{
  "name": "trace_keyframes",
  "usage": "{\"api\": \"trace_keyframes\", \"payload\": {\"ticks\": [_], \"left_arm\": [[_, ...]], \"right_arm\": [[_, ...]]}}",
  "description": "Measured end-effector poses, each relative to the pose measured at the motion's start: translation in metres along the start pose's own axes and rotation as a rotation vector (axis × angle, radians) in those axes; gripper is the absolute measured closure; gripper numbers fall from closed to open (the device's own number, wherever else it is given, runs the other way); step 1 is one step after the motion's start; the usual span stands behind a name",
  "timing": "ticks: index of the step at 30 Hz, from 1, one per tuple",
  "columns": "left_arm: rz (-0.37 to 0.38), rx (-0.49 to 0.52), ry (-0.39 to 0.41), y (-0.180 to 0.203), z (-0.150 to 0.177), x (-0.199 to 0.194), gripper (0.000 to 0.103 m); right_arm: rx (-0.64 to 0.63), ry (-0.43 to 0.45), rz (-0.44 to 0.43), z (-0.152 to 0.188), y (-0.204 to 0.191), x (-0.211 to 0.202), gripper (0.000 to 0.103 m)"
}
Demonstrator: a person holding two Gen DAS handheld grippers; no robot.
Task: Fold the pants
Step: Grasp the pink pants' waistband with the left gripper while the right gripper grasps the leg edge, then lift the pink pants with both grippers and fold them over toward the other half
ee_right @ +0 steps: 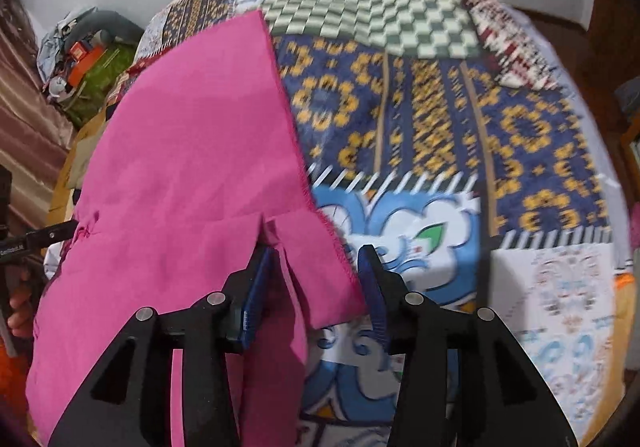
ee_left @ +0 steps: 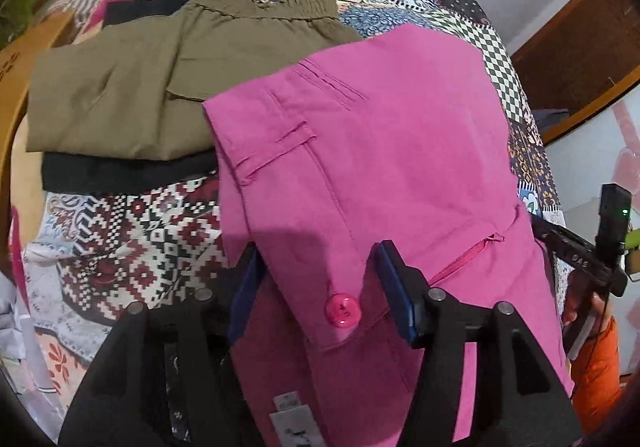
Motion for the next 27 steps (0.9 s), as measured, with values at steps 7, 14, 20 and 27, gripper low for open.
{"api": "trace_keyframes", "payload": {"ticks": [7,14,20,27], "left_arm": [[-0.1,0.114,0.065,0.012,-0.001,-0.006,0.061],[-0.248,0.19,0.11,0.003,-0.004,-0.001,0.077],[-0.295,0.21,0.129,-0.001,-0.002,-0.002,0.077],[-0.281,0.163,0.143,-0.017,-0.006,-0.025,0.06]], "right_arm": [[-0.045,-0.006,-0.011,0.007,-0.005,0.006,0.085],[-0.116,-0.011,0.033,0.004,-0.018,0.012,0.094],[-0.12,-0.011,0.076,0.003,-0.016,0.015,0.095],[-0.117,-0.031,0.116,0.006,-0.009,0.005,0.079]]}}
Point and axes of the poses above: each gripper's, at about its wrist camera, not at the fingertips, and x roughly the way its jaws point, y to its right, z to its underside, the point moved 8 cm from there along x, roughly the way its jaws point, and after that the axes turned 7 degrees about y, right-handed, at the moved point
